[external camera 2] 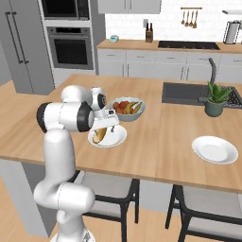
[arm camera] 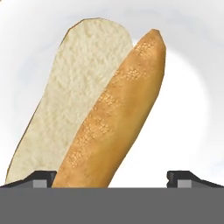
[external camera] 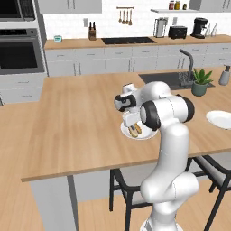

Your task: Place one bun and one sausage from the bowl on each plate.

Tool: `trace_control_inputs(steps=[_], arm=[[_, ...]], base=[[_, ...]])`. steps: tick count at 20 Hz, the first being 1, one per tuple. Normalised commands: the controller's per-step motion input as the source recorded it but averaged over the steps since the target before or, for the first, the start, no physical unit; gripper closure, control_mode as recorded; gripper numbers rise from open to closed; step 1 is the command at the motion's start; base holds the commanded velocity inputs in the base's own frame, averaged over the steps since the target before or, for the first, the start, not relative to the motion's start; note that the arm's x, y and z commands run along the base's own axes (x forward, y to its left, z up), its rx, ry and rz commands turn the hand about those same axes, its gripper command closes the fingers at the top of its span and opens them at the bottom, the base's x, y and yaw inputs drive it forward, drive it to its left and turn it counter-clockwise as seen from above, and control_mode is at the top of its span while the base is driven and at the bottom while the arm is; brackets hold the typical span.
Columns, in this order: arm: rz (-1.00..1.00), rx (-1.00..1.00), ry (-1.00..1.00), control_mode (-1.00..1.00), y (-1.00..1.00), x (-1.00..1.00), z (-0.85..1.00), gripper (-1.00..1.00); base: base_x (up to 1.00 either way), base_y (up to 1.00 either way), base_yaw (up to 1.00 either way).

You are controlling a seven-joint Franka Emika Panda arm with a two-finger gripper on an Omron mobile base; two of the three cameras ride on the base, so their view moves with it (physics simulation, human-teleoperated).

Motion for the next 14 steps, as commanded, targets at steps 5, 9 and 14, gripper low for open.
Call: trace_control_inputs(steps=[5,9,14], arm=[[0.00,-0.03,0.00,-1.00,0.01,0.00,-0.17,-1.00],[0.00,-0.04,0.00,-1.00,0.05,0.00,-0.26,-1.00],[0.04,-0.01,-0.03,-1.00,0.26,-0.03,-0.09,-1.00]], base=[[0.00,0.00,0.00],[0.00,0.00,0.00],[0.00,0.00,0.00]])
